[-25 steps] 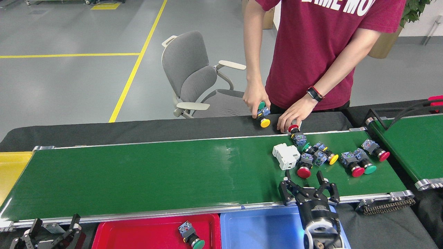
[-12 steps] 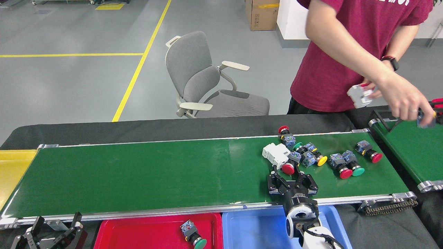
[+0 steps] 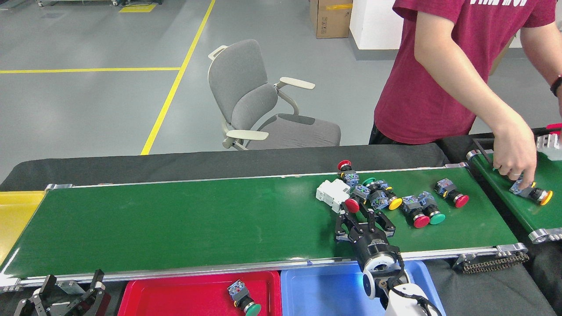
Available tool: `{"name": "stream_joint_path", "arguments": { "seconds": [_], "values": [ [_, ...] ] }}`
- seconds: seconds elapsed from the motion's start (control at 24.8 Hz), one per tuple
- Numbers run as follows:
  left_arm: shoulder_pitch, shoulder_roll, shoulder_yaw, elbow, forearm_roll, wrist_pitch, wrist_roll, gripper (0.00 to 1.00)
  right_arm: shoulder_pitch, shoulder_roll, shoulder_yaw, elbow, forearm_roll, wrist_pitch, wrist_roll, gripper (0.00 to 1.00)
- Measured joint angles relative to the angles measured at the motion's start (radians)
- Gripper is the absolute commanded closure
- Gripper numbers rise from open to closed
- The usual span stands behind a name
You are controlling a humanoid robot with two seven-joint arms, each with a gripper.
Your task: Pick switch part from conveyor to tray
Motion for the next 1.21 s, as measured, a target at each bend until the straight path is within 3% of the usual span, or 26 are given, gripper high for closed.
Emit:
{"name": "stream_joint_path", "arguments": {
  "seconds": [0.16,0.4,0.44,0.48,0.52,0.56,1.01,1.09,1.21],
  "values": [
    [0.001,0.000,0.001,0.000,0.000,-0.002,0.000,0.00,0.103,0.000,0.007,-0.176,0.000,-0.135,0.047,0.87],
    [0.001,0.000,0.004,0.000,0.000,-0.003,0.000,0.00,0.310,0.002,0.108,-0.314,0.001,-0.457,0.079,0.78],
    [0.001,0.000,0.004,0.000,0.000,-0.003,0.000,0.00,0.330,0.002,0.133,-0.319,0.001,-0.492,0.083,0.71],
    [0.001,0.000,0.004,0.000,0.000,-0.003,0.000,0.00,0.346,0.002,0.163,-0.322,0.001,-0.522,0.087,0.48],
    [0.001,0.000,0.004,0.000,0.000,-0.002,0.000,0.00,0.353,0.002,0.187,-0.323,0.002,-0.538,0.092,0.08],
    [0.001,0.000,0.004,0.000,0.000,-0.002,0.000,0.00,0.356,0.003,0.202,-0.324,0.002,-0.547,0.106,0.02],
    [0.000,0.000,-0.013,-0.013,0.000,-0.023,0.000,0.00,0.357,0.011,0.211,-0.346,0.001,-0.572,0.167,0.02],
    [-0.006,0.000,-0.061,-0.031,0.000,-0.040,-0.001,0.00,0.345,0.038,0.193,-0.346,0.001,-0.556,0.167,0.02],
    [-0.063,-0.001,-0.210,-0.076,-0.021,-0.052,-0.018,0.00,0.281,0.091,0.068,-0.346,0.000,-0.472,0.167,0.02]
  ]
}}
